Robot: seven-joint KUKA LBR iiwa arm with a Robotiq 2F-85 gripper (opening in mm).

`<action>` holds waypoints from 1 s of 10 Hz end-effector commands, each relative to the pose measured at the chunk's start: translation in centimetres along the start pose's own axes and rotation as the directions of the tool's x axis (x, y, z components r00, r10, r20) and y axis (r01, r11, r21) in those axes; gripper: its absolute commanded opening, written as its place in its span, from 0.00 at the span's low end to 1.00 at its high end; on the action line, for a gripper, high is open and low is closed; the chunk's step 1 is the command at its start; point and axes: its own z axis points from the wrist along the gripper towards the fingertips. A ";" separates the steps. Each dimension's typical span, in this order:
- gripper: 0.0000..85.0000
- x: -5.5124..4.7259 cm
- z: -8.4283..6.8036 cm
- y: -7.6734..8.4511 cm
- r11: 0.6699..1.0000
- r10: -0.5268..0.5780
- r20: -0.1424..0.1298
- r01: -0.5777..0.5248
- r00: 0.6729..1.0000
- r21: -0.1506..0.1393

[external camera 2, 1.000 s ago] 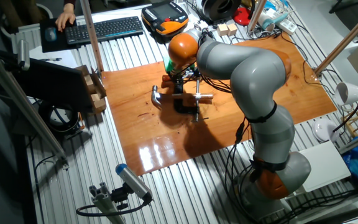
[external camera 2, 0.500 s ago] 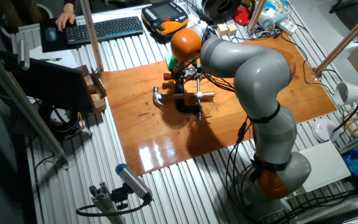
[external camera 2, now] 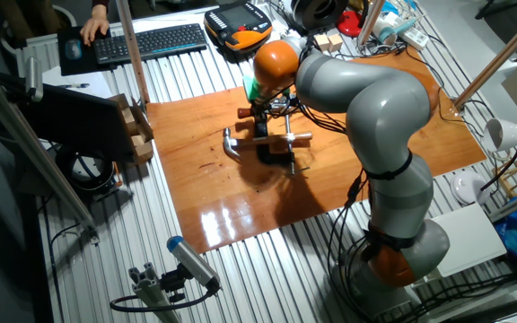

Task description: Pull up the lever

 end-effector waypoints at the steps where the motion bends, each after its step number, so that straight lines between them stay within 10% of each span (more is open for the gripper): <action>1: 0.00 0.0 -0.4 0.0 1.000 0.008 -0.001 -0.008 1.000 0.007; 5: 0.00 0.3 -0.3 0.2 1.000 0.018 -0.015 -0.018 1.000 -0.012; 6: 0.40 0.2 -0.6 0.5 0.999 0.031 -0.020 -0.032 0.999 -0.011; 8: 0.80 -0.1 -0.9 1.3 0.999 0.048 -0.016 -0.048 0.999 -0.005; 10: 0.80 -1.2 -0.5 2.0 0.999 0.046 -0.024 -0.046 0.999 -0.007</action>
